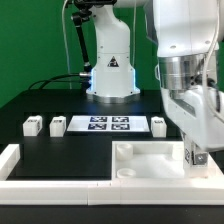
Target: Assemble square table
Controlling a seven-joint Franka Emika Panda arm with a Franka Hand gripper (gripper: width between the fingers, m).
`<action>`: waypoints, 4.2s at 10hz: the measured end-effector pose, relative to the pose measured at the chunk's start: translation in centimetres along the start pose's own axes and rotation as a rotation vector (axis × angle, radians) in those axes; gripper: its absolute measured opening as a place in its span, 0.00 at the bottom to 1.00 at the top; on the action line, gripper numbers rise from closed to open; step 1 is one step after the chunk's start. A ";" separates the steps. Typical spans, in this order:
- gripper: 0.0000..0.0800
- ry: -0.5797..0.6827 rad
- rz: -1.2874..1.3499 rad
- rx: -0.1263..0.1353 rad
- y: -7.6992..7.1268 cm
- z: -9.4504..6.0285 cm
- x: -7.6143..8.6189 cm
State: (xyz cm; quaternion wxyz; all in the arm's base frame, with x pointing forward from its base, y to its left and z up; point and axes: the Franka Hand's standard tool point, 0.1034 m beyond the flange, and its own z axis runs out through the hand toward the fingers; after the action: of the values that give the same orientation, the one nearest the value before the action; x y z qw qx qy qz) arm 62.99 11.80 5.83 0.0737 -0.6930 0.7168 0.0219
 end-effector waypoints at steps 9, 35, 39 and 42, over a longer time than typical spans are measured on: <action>0.55 -0.019 0.338 0.005 0.1 0.1 -0.1; 0.81 -0.033 -0.495 0.031 3.9 -4.5 -3.9; 0.81 -0.018 -0.769 0.044 4.6 -3.8 -3.9; 0.81 0.013 -1.014 0.025 9.8 -1.8 -2.5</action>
Offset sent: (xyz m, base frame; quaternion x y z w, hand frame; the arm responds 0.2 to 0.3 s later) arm 0.0032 -0.0022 0.0002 0.0167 -0.0027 0.1427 0.9896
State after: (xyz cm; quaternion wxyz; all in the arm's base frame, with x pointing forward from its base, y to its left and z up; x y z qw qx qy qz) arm 53.17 14.41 7.23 0.0788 -0.9530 0.2911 -0.0294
